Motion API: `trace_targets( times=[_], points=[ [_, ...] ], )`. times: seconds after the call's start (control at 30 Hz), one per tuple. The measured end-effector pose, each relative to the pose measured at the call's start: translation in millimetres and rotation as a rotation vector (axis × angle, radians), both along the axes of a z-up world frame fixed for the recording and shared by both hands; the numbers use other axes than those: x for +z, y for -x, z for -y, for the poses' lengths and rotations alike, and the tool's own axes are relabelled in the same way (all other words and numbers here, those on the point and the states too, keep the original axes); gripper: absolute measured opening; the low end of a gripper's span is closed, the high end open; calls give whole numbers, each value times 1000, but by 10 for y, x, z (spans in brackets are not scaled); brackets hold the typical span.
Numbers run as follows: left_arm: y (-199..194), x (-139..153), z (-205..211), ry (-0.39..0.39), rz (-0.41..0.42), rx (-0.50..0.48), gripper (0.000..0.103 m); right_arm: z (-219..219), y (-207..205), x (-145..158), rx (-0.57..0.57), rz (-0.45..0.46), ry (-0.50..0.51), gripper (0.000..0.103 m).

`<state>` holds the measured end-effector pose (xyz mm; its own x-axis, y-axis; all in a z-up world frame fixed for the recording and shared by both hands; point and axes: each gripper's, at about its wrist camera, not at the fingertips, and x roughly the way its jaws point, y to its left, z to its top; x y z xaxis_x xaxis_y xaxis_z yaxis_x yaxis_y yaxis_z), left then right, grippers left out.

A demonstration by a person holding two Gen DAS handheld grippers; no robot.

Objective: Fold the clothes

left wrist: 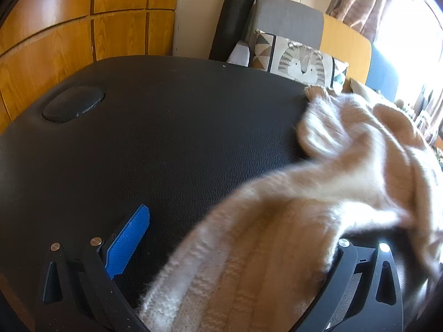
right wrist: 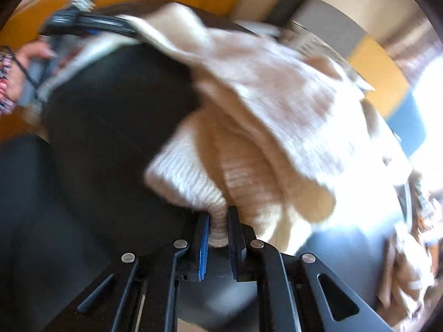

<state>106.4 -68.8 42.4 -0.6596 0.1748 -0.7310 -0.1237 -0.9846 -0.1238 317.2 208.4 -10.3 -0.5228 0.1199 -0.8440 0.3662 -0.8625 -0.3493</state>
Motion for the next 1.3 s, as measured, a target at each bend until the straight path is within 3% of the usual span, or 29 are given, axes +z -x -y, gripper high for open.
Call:
trace_targets(
  times=[0.07,0.1,0.2,0.27,0.4,0.47,0.53,0.6,0.73,0.83,0.87,1.07,1.13,1.2,1.3],
  points=[
    [4,-5,-35,25,3,0,103,-455,-51,-53,-90,15,-55,9],
    [7,-7,-47,34,5,1,103,-673,-69,-68,-135,16,-75,3],
    [33,-20,-124,95,18,4,103,-1267,-107,-66,-264,-3,-99,3],
    [60,-26,-192,148,25,-6,103,-1630,-116,-69,-352,-7,-88,3],
    [186,-17,-194,160,39,-47,103,-2196,-193,-34,-517,-28,-26,3],
    [258,3,-222,183,42,-62,103,-2201,-207,82,-519,-59,136,6],
    [314,34,-257,216,49,-61,103,-2106,-254,208,-483,-95,323,25],
    [371,65,-293,250,56,-60,103,-1894,-361,289,-415,-129,463,25],
    [484,127,-364,317,70,-57,103,-1601,-195,295,-405,-181,544,26],
    [568,174,-417,367,80,-56,103,-1710,77,122,-514,-177,571,27],
    [553,197,-426,361,81,-56,103,-1753,127,80,-545,-169,584,27],
    [-6,309,-383,60,95,-53,103,-1859,205,-87,-593,-145,681,32],
    [-188,286,-370,-46,114,-52,103,-1890,292,-78,-580,-119,748,14],
    [-353,258,-384,-147,122,-67,103,-1926,366,-69,-589,-102,865,7],
    [-491,279,-447,-166,104,-65,103,-1833,498,61,-577,-124,1094,7]
  ],
)
